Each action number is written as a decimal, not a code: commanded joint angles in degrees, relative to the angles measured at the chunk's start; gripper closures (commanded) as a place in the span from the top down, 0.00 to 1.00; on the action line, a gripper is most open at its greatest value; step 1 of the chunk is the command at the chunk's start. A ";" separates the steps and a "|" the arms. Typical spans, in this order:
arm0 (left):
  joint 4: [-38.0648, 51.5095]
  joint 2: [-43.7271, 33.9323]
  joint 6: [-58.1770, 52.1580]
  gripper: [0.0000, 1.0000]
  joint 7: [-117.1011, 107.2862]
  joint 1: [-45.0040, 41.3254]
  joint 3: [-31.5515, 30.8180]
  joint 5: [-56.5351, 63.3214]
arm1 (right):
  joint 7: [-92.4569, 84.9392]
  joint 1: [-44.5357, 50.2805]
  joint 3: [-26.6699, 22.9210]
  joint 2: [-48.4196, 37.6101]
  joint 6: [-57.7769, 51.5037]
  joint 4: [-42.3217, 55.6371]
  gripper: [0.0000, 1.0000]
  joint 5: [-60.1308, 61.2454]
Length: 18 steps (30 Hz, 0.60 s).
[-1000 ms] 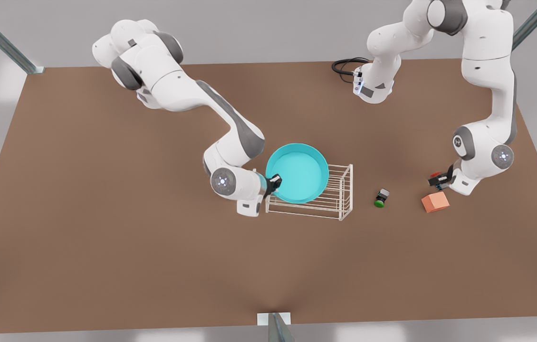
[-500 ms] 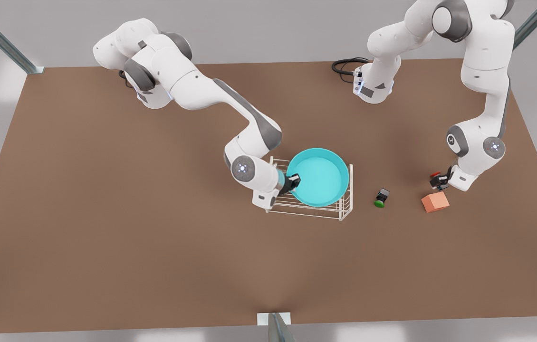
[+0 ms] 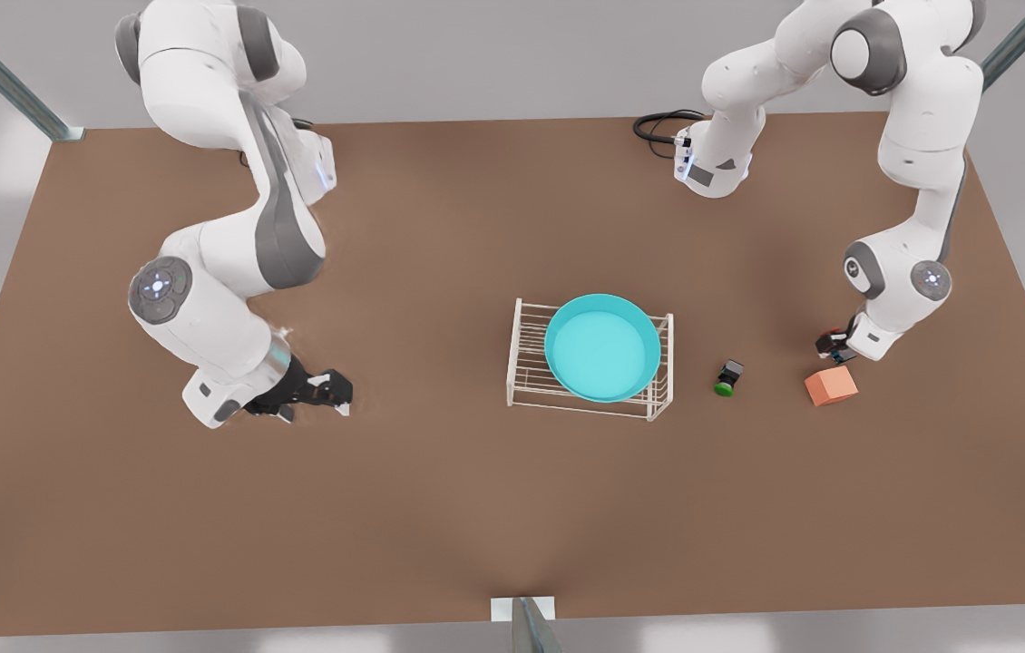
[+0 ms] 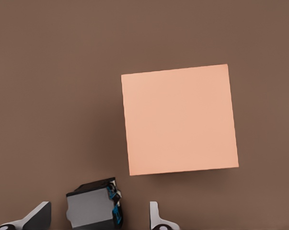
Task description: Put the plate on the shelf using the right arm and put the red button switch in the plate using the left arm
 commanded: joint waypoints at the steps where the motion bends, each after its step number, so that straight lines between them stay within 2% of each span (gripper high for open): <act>1: -0.03 0.27 2.46 1.00 4.07 0.08 0.00 0.05 | -25.19 -1.46 -2.88 -3.41 -3.87 -4.59 1.00 -9.19; 3: 0.06 0.36 2.46 1.00 4.07 0.16 0.00 0.05 | -20.01 -1.55 -4.38 -4.82 -12.67 -3.80 1.00 -8.92; 5: 0.06 0.27 2.46 0.97 3.90 0.16 0.00 0.05 | -17.82 -1.81 -6.57 -3.68 -13.90 -2.30 1.00 -9.10; 6: 0.06 0.01 2.38 0.85 3.37 0.08 0.00 0.05 | -15.26 -1.99 -6.66 -3.77 -13.98 -2.30 1.00 -9.10; 7: 0.06 -0.08 2.38 0.62 3.11 0.08 0.00 0.05 | -15.26 -1.99 -6.57 -3.77 -13.98 -2.30 1.00 -9.01; 8: 0.06 -0.17 2.38 0.56 3.11 0.08 0.00 0.05 | -15.26 -1.99 -6.57 -3.68 -13.98 -2.21 1.00 -9.01; 11: 0.15 -0.08 2.38 0.50 2.14 -0.10 0.00 0.05 | -15.35 -2.07 -6.84 -3.68 -13.98 -2.21 1.00 -9.01; 18: 0.50 -1.40 1.67 0.50 -1.90 -0.36 -0.52 -0.12 | -15.35 -2.07 -6.92 -3.68 -13.98 -2.21 1.00 -9.10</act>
